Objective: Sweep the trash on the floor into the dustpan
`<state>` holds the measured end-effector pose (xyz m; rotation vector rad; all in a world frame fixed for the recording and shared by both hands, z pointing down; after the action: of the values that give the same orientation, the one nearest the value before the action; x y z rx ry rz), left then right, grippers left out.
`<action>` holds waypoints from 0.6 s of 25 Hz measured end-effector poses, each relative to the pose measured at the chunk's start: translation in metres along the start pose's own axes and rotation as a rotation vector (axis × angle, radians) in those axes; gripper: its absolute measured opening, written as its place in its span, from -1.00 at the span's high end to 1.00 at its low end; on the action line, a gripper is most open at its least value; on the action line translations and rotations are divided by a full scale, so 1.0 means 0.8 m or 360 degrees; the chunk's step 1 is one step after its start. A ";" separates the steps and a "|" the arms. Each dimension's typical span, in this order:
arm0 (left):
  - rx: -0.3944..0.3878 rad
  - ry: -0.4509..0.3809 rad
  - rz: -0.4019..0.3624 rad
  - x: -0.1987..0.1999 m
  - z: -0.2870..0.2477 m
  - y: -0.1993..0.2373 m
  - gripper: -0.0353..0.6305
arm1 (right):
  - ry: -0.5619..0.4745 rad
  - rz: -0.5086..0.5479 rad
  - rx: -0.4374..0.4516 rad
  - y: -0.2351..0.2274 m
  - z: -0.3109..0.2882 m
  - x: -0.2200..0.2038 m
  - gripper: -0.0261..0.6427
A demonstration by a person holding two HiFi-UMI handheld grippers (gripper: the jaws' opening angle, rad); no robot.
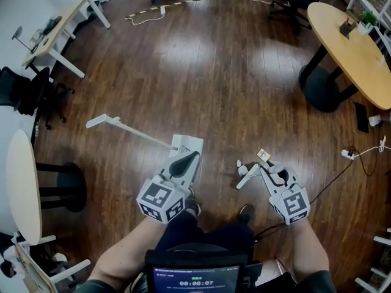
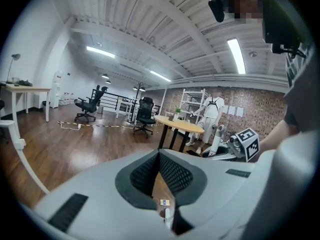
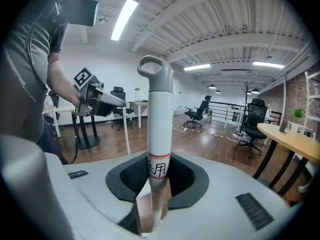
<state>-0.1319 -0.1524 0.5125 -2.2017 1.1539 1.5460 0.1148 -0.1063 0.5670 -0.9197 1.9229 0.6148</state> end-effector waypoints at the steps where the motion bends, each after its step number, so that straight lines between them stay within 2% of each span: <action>1: 0.0022 -0.0006 0.0020 0.000 0.007 0.013 0.89 | -0.0003 0.0016 0.0038 0.007 -0.015 0.008 0.61; 9: 0.0150 -0.0056 0.0106 -0.005 0.059 0.110 0.89 | 0.0078 0.0264 0.0391 0.071 -0.134 0.075 0.61; 15: 0.0218 -0.0073 0.0151 -0.010 0.109 0.188 0.89 | 0.0077 0.0324 0.0458 0.112 -0.200 0.118 0.61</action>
<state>-0.2988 -0.1996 0.5202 -2.0409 1.3262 1.4964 -0.0688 -0.2009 0.5660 -0.5667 2.0982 0.4195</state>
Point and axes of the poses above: the fingertips, and each gripper's own axes: z backward along the fingers, y to its left, x out of its top, the point moved 5 cm from there along z, backward along the fingers, and after that the axes turned 5 degrees about y, right-handed, at the moved point
